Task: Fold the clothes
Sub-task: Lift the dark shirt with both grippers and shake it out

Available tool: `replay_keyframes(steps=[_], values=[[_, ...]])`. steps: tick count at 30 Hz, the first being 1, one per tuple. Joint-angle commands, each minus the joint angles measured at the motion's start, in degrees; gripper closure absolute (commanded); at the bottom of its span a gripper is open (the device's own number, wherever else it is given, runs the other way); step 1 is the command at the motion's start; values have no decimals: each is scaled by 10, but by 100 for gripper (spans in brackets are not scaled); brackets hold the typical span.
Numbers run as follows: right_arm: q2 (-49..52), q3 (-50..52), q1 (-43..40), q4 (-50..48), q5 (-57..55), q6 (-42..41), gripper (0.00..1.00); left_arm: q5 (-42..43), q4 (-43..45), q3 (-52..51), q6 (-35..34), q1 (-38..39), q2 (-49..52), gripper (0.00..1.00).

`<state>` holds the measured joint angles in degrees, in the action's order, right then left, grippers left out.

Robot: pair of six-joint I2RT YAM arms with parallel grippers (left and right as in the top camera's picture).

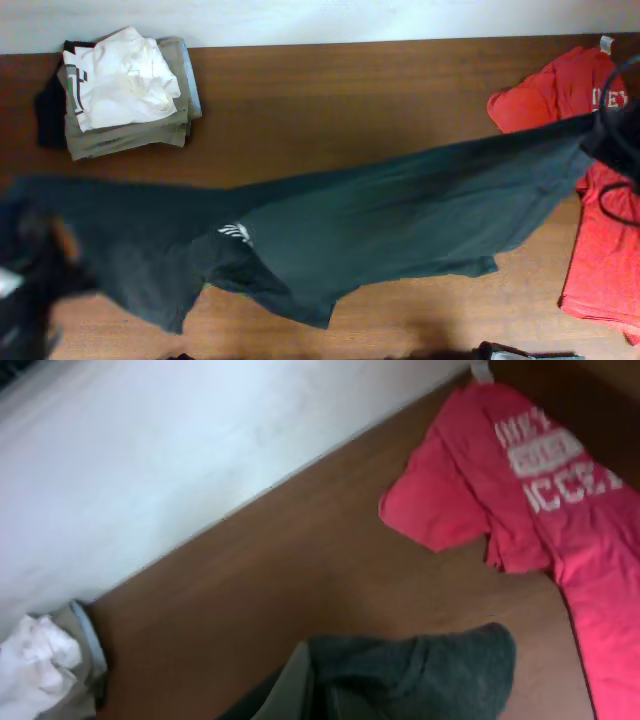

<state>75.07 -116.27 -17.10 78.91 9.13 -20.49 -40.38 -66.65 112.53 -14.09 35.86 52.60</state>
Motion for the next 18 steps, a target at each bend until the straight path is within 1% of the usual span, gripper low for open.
replay_keyframes(steps=[1, 2, 3, 4, 5, 7, 8, 9, 10, 11, 12, 13, 14, 15, 16, 18], values=[[81, -4, 2, 19, 47, 52, 96, -15, 2, -65, 9, -2, 138, 100], [103, -4, 2, 15, 66, 52, 96, -14, 15, -68, 9, -13, 219, 99], [125, -4, 2, -9, 93, 52, 96, -14, 52, -68, 10, -28, 284, 100], [144, -4, 3, -68, 136, 52, 96, -8, 132, -60, 65, -50, 359, 100], [151, -5, 3, -124, 149, 31, 96, -9, 183, -17, 110, -69, 414, 99], [149, -42, 0, -153, 147, 22, 96, -10, 169, 115, 139, -85, 451, 100], [149, -122, -13, -147, 147, 22, 96, -10, 162, 252, 183, -92, 451, 99], [149, -208, -33, -129, 147, 20, 96, -9, 140, 367, 204, -92, 449, 100], [149, -291, -52, -101, 144, 20, 96, -5, 90, 477, 214, -92, 448, 100], [149, -326, -62, -67, 142, 21, 96, 19, 25, 533, 213, -92, 448, 99], [149, -324, -62, -39, 142, 24, 96, 49, -18, 542, 205, -92, 448, 99], [162, -307, -61, 13, 142, 39, 96, 76, -71, 530, 177, -92, 454, 99], [176, -285, -61, 50, 143, 52, 96, 90, -129, 495, 133, -94, 473, 99], [192, -245, -61, 77, 142, 70, 96, 99, -161, 452, 85, -102, 498, 99], [199, -190, -61, 80, 142, 84, 96, 124, -169, 385, 65, -115, 536, 100], [199, -98, -62, 57, 142, 100, 96, 143, -166, 291, 30, -132, 590, 99]])
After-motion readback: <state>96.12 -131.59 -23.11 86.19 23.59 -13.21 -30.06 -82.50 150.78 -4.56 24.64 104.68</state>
